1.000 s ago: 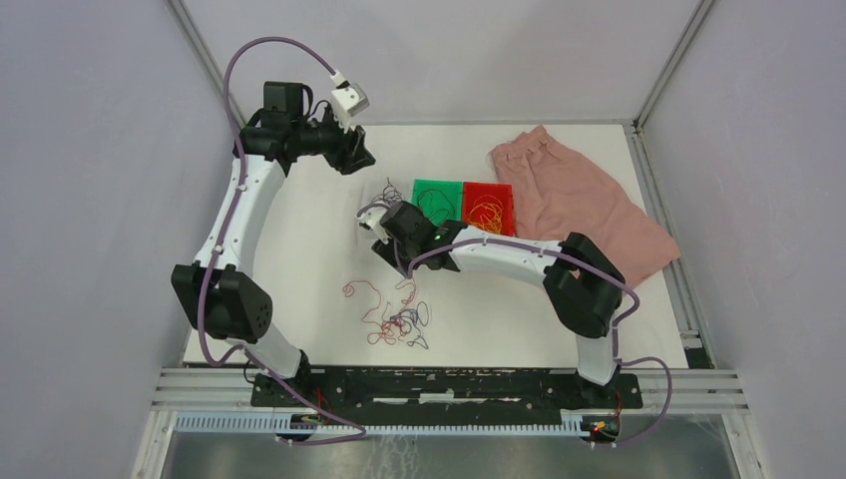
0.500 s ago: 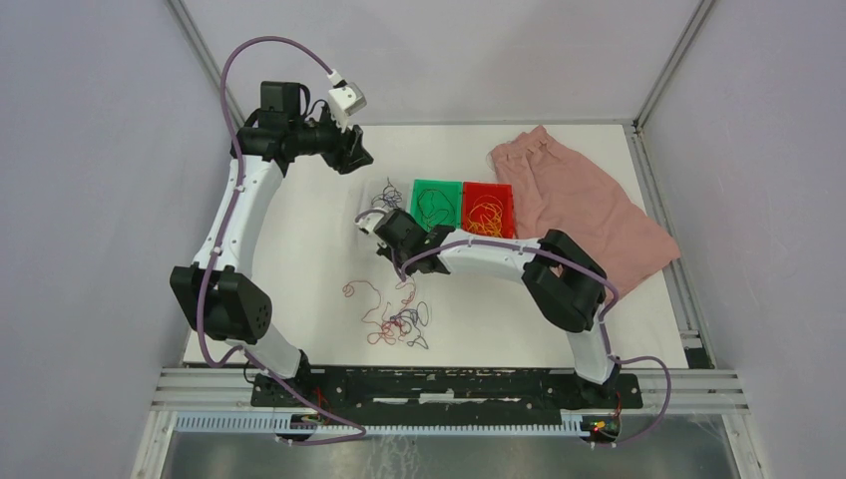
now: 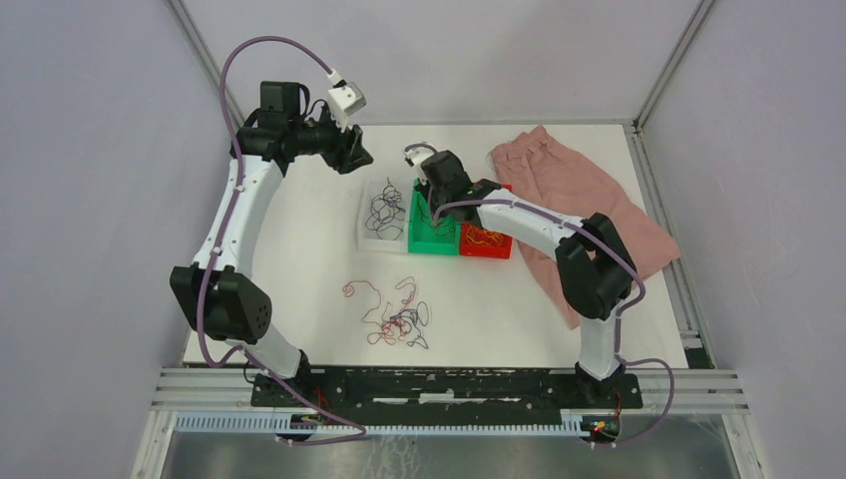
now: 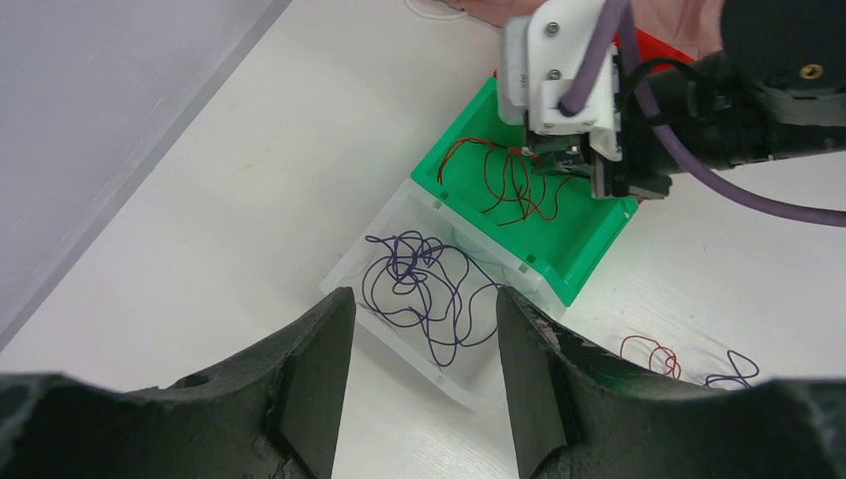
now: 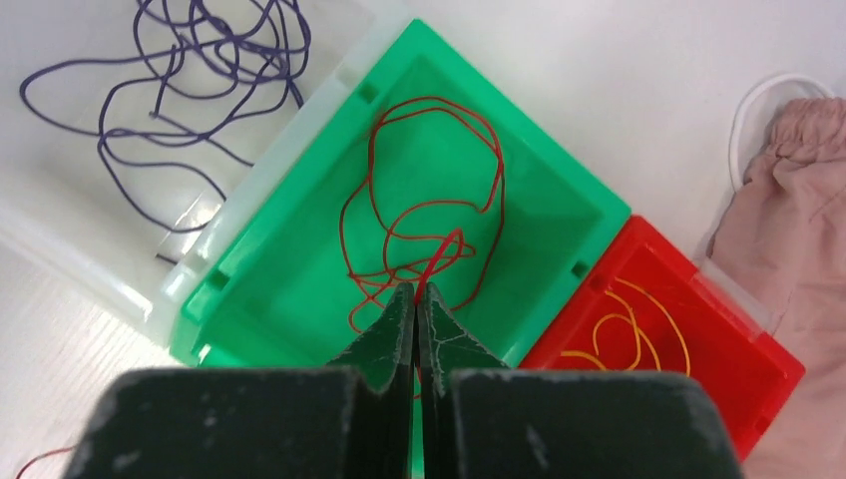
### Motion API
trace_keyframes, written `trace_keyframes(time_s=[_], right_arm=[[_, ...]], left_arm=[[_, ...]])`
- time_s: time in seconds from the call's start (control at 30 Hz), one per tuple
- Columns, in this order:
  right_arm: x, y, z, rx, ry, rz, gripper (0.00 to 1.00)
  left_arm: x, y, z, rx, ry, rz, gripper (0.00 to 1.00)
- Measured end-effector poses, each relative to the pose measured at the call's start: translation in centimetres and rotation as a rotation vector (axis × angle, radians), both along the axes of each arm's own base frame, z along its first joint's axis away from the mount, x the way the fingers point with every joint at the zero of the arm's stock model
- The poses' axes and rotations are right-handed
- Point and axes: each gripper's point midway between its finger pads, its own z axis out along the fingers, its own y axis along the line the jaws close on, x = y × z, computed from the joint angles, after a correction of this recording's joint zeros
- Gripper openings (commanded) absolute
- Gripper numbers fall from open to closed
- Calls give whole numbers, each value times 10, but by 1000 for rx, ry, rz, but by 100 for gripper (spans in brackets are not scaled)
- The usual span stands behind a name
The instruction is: Untangle the cables
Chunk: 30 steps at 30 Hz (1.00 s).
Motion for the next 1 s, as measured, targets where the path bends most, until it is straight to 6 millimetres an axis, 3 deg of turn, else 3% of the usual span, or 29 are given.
trace_keyframes(time_s=[0.2,0.4,0.57,0.73,0.83,1.0], right_arm=[[25,14,-18,12,24,4,0],[37,37,-45,28,81,16,0],[39,40,-64,31,122,-14,2],[37,35,-75,14,150,-53,27],[37,33,-71,12,145,-62,42],[34,31,-34,54,106,-55,54]], left_arm=[[-2,-2,1,-11,1,-14,62],[-2,-3,2,-13,1,-16,62],[-2,-3,2,-14,1,-17,62],[-2,-3,2,-15,2,-20,62],[-3,-3,2,-16,2,-20,62],[-3,-4,2,-20,2,-26,62]])
